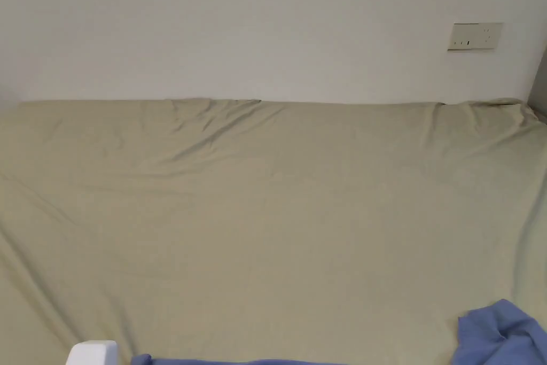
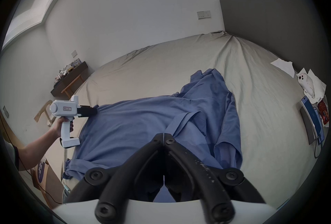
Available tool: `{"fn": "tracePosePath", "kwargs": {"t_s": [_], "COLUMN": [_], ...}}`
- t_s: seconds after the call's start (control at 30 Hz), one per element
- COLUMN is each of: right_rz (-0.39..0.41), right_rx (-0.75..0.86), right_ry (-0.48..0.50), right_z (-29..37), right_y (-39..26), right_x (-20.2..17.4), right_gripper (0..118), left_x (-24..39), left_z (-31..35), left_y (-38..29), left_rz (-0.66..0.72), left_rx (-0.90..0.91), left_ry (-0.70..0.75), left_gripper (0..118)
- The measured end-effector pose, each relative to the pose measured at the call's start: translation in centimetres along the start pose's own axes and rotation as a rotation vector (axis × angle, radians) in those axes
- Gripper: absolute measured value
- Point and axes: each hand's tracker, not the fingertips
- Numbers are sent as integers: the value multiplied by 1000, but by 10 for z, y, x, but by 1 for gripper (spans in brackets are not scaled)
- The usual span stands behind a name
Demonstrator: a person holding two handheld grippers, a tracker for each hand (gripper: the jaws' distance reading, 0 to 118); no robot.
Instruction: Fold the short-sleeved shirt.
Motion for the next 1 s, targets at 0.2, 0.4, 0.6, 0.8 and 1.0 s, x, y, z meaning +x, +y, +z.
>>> {"fn": "tracePosePath", "kwargs": {"t_s": [0.2, 0.4, 0.6, 0.8, 1.0], "right_rz": [37, 48, -33, 13, 129], "right_rx": [34, 43, -99, -261, -238], "right_ry": [-106, -166, -257, -329, -268], "right_z": [-15, -77, -168, -219, -201], "right_y": [28, 78, 113, 111, 108], "right_x": [25, 76, 128, 135, 115], "right_gripper": [1, 39, 115, 98, 14], "left_x": [1, 11, 20, 20, 22], "left_z": [34, 68, 68, 59, 57], "left_y": [2, 9, 10, 7, 7], "left_rz": [20, -3, -30, -18, -28], "left_rx": [72, 125, 110, 76, 54], "left_ry": [-15, -46, -34, -15, -1], "left_gripper": [4, 4, 4, 4, 4]}}
